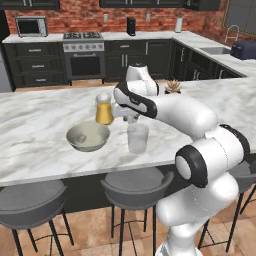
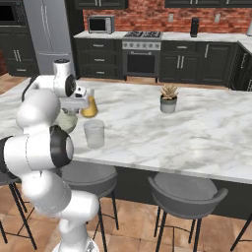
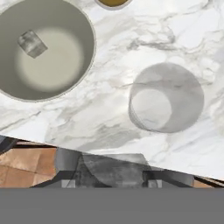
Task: There are two ice cubes in the ice bowl. Place both ice cubes in the glass cup.
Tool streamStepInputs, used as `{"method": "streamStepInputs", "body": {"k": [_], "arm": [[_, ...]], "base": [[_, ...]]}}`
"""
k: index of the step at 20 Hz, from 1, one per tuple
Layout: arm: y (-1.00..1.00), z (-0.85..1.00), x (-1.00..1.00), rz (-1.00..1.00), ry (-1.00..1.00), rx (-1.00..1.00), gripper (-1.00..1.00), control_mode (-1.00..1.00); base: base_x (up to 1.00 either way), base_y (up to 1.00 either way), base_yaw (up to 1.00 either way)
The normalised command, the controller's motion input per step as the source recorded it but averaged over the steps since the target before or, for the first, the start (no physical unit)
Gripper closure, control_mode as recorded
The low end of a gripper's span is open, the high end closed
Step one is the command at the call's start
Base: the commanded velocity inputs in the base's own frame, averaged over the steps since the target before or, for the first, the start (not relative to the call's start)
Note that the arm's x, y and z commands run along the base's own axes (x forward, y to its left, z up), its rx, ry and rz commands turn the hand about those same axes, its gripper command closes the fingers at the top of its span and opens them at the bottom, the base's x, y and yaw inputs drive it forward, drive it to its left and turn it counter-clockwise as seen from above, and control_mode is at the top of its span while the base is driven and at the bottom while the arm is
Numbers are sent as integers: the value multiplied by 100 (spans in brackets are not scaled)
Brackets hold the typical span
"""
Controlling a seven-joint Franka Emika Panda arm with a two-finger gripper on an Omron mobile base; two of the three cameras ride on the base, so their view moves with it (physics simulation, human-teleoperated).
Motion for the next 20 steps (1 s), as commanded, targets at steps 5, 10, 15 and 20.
{"method": "streamStepInputs", "body": {"k": [5, 10, 15, 20], "arm": [[-39, 31, -13, -11, 3, 0, 100, -100], [-51, 7, 1, -11, 7, 0, 100, -100], [-17, -1, 12, -1, 10, 0, 100, -100], [-9, -9, 4, 0, 0, 2, 100, -100]], "base": [[0, 0, 0], [0, 0, 0], [0, 0, 0], [0, 0, 0]]}}
